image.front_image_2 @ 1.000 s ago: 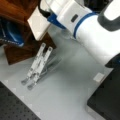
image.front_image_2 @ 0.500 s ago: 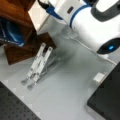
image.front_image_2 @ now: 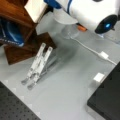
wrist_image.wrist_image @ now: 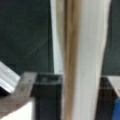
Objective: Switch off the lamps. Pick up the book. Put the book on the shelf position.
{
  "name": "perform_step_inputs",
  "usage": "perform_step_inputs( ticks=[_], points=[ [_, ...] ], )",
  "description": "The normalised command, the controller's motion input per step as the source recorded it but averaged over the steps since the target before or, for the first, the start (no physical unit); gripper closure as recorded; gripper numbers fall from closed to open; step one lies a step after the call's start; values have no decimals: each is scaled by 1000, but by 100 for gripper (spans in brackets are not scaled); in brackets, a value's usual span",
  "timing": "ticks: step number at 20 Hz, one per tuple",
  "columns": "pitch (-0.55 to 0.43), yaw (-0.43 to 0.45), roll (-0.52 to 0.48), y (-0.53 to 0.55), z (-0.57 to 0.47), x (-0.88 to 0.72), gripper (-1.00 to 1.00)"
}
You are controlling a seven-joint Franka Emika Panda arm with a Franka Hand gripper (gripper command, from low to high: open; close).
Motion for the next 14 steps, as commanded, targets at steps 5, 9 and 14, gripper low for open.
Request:
perform_step_inputs(
  ticks=[5, 9, 14],
  points=[
    [25, 202, -114, -359, -6, -135, 100],
    [25, 190, -116, -244, 26, -103, 100],
    [13, 166, -89, -185, 3, -91, 100]
  ],
)
